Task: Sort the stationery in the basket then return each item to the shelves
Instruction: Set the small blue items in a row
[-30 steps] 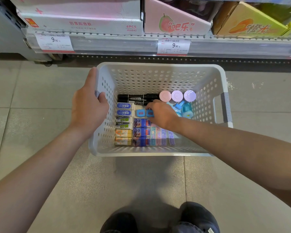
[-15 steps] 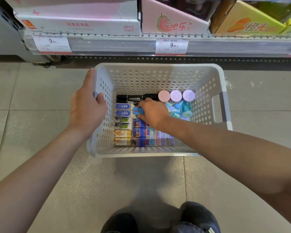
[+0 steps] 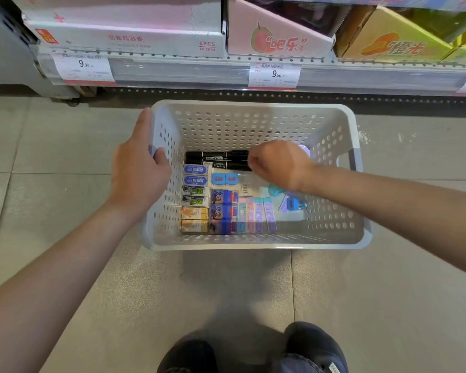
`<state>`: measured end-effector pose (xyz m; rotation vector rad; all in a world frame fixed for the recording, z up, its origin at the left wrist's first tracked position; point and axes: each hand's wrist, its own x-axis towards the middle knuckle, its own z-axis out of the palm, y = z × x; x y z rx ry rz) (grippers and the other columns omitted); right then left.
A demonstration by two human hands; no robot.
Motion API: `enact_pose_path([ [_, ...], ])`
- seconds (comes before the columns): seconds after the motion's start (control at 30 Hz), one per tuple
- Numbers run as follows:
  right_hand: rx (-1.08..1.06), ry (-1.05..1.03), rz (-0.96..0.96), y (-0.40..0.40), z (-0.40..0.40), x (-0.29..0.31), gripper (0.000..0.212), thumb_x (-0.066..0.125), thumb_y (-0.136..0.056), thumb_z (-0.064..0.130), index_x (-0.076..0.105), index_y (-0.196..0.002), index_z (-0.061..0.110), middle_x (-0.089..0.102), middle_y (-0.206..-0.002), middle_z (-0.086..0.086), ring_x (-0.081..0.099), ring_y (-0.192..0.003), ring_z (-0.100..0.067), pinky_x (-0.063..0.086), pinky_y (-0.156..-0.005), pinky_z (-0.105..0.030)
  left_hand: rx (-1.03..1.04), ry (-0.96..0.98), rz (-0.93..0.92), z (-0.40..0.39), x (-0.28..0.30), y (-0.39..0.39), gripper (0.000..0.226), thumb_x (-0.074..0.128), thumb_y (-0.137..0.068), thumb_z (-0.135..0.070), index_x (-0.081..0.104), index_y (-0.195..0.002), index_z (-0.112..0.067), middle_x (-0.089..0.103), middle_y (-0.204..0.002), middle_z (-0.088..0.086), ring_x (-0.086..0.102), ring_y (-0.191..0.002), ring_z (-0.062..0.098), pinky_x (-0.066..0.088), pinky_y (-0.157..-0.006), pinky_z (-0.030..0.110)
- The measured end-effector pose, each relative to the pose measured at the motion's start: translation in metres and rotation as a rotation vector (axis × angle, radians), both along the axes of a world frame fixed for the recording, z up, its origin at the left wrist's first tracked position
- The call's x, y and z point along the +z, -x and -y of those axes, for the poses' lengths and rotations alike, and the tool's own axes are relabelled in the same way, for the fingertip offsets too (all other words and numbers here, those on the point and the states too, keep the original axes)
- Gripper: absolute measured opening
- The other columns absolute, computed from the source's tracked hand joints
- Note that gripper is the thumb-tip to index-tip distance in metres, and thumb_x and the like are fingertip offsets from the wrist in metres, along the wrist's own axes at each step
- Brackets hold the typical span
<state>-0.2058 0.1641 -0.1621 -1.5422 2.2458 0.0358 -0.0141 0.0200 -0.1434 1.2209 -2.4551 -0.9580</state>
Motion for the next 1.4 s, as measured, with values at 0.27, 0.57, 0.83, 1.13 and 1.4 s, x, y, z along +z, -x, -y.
enact_pose_path([
  [0.27, 0.053, -0.423, -0.157, 0.011, -0.012, 0.008, 0.036, 0.061, -0.084, 0.040, 0.060, -0.109, 0.014, 0.058, -0.109, -0.006, 0.056, -0.087, -0.026, 0.042, -0.073, -0.029, -0.003, -0.023, -0.019, -0.001, 0.001, 0.000, 0.063, 0.047, -0.096, -0.008, 0.020, -0.151, -0.022, 0.055, -0.080, 0.022, 0.049, -0.056, 0.022, 0.051, -0.055, 0.049],
  [0.57, 0.113, -0.591, -0.373, -0.010, -0.020, 0.011, 0.040, 0.057, -0.090, 0.020, 0.046, -0.128, 0.014, 0.049, -0.125, 0.000, 0.051, -0.115, -0.020, 0.042, -0.081, -0.029, 0.012, -0.005, -0.012, 0.000, -0.001, 0.000, 0.064, 0.046, -0.095, -0.007, 0.019, -0.151, -0.022, 0.041, -0.063, 0.006, 0.041, -0.051, 0.015, 0.045, -0.050, 0.038],
  [0.83, 0.145, -0.670, -0.303, -0.030, -0.037, -0.018, 0.035, 0.046, -0.094, 0.005, 0.048, -0.128, 0.008, 0.055, -0.128, -0.004, 0.056, -0.117, -0.025, 0.048, -0.081, -0.030, 0.010, -0.016, -0.006, -0.001, 0.000, 0.001, 0.064, 0.047, -0.096, -0.008, 0.018, -0.151, -0.023, 0.046, -0.067, 0.012, 0.044, -0.052, 0.017, 0.050, -0.051, 0.044],
  [1.13, -0.219, -0.158, 0.269, -0.005, -0.012, 0.007, 0.014, 0.066, -0.077, 0.021, 0.069, -0.079, 0.007, 0.066, -0.079, -0.011, 0.053, -0.071, -0.017, 0.043, -0.060, -0.025, 0.026, -0.007, -0.004, 0.000, 0.000, 0.001, 0.064, 0.047, -0.095, -0.008, 0.019, -0.152, -0.022, 0.046, -0.067, 0.010, 0.043, -0.053, 0.018, 0.047, -0.056, 0.041],
  [1.4, -0.364, 0.069, 0.592, -0.013, -0.013, -0.016, 0.039, 0.070, -0.082, 0.014, 0.059, -0.119, 0.013, 0.063, -0.108, -0.010, 0.061, -0.097, -0.020, 0.051, -0.090, -0.031, 0.030, -0.005, -0.005, 0.000, -0.001, 0.001, 0.065, 0.047, -0.095, -0.008, 0.019, -0.152, -0.022, 0.047, -0.067, 0.010, 0.045, -0.054, 0.017, 0.046, -0.055, 0.038],
])
